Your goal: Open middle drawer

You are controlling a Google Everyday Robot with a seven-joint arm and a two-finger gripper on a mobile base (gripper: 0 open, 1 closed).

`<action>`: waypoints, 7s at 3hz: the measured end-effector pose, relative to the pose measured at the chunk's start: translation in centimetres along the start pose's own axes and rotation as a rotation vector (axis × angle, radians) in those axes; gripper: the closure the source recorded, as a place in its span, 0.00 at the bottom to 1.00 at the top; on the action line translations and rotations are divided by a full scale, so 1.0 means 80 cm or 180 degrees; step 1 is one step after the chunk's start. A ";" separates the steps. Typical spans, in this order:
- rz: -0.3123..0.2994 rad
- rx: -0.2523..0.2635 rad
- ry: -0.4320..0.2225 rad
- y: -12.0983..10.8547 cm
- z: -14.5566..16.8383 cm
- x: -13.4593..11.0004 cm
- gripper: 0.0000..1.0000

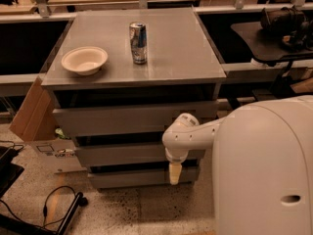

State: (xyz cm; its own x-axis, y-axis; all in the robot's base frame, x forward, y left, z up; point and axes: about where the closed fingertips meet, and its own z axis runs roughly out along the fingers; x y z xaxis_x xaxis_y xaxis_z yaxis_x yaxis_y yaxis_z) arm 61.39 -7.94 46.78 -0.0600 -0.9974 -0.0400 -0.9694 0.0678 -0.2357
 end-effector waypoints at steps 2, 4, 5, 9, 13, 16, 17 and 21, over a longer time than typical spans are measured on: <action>0.0023 0.0058 -0.0061 -0.036 0.048 -0.004 0.00; 0.0042 -0.0011 -0.0198 -0.034 0.092 -0.018 0.45; 0.0046 -0.0008 -0.0209 -0.034 0.088 -0.018 0.68; 0.0046 -0.0008 -0.0209 -0.037 0.077 -0.019 0.74; 0.0045 -0.0009 -0.0209 -0.039 0.067 -0.019 0.00; 0.0095 -0.0527 0.0246 0.026 0.030 -0.022 0.76; 0.0164 -0.0604 0.0408 0.046 0.006 -0.018 0.98; 0.0170 -0.0631 0.0433 0.053 0.007 -0.015 0.00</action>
Offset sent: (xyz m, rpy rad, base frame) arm 0.0594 0.0060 -0.0507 0.0389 -0.0273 -0.0075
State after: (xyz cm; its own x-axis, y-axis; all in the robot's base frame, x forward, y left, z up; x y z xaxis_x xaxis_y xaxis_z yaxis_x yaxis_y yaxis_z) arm 57.47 -6.42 45.28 -0.1308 -0.9876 0.0869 -0.9910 0.1276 -0.0412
